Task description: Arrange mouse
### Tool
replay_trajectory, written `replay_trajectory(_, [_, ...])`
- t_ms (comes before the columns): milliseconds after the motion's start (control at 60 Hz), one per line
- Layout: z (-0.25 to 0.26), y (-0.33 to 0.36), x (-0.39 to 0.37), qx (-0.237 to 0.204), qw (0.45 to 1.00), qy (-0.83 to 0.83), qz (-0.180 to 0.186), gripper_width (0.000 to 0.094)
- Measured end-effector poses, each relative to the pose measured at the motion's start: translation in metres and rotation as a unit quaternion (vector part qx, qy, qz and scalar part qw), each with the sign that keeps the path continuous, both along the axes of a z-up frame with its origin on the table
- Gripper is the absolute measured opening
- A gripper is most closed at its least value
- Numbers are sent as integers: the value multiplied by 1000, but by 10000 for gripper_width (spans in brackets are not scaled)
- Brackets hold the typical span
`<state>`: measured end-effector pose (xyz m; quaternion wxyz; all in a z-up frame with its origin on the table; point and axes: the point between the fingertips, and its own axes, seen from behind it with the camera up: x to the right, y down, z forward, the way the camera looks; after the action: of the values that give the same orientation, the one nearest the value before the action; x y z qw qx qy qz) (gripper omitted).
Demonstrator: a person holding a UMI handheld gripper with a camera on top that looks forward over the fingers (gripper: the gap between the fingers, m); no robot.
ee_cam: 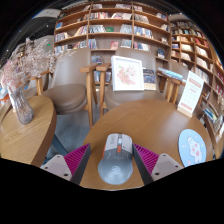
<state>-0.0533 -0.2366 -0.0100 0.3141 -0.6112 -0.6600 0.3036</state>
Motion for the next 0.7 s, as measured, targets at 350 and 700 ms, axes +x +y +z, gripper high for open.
replay_trajectory(350, [0,10,-11,2,1000,3,-5,488])
replay_trajectory(700, [86,75,2,-23,999,39,15,460])
